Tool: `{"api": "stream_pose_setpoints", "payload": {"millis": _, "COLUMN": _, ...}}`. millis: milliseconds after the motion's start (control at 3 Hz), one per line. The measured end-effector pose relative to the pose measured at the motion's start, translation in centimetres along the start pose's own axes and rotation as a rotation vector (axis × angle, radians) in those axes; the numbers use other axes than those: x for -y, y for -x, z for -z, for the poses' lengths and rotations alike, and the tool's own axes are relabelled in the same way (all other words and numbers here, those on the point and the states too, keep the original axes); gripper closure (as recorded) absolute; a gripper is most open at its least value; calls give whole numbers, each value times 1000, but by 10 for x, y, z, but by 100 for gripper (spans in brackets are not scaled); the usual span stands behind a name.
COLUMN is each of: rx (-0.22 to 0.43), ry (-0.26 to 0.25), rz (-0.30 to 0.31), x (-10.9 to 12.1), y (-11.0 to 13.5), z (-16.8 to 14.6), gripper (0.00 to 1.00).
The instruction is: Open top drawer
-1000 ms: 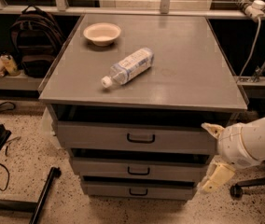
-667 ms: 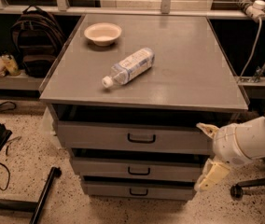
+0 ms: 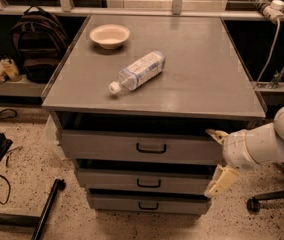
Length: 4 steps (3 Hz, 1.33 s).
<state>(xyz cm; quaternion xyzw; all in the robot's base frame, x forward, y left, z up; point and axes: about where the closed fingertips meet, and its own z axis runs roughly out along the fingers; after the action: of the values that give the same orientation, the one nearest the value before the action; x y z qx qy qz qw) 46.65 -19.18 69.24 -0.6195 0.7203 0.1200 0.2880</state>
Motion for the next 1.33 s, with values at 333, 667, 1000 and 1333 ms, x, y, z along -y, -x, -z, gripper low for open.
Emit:
{"api": "stream_pose_setpoints", "payload": {"millis": 333, "rx": 12, "ry": 5, "rz": 4, "x": 9, "y": -5, "z": -11, "gripper": 0}}
{"api": "stream_pose_setpoints", "payload": {"millis": 667, "rx": 21, "ry": 11, "rz": 13, "x": 26, "y": -10, "z": -33, "gripper": 0}}
{"api": "stream_pose_setpoints", "payload": {"millis": 1000, "rx": 21, "ry": 12, "rz": 13, "x": 25, "y": -10, "z": -33, "gripper": 0}}
{"api": "stream_pose_setpoints", "payload": {"millis": 1333, "rx": 8, "ry": 59, "rz": 0, "x": 17, "y": -9, "z": -32, "gripper": 0}}
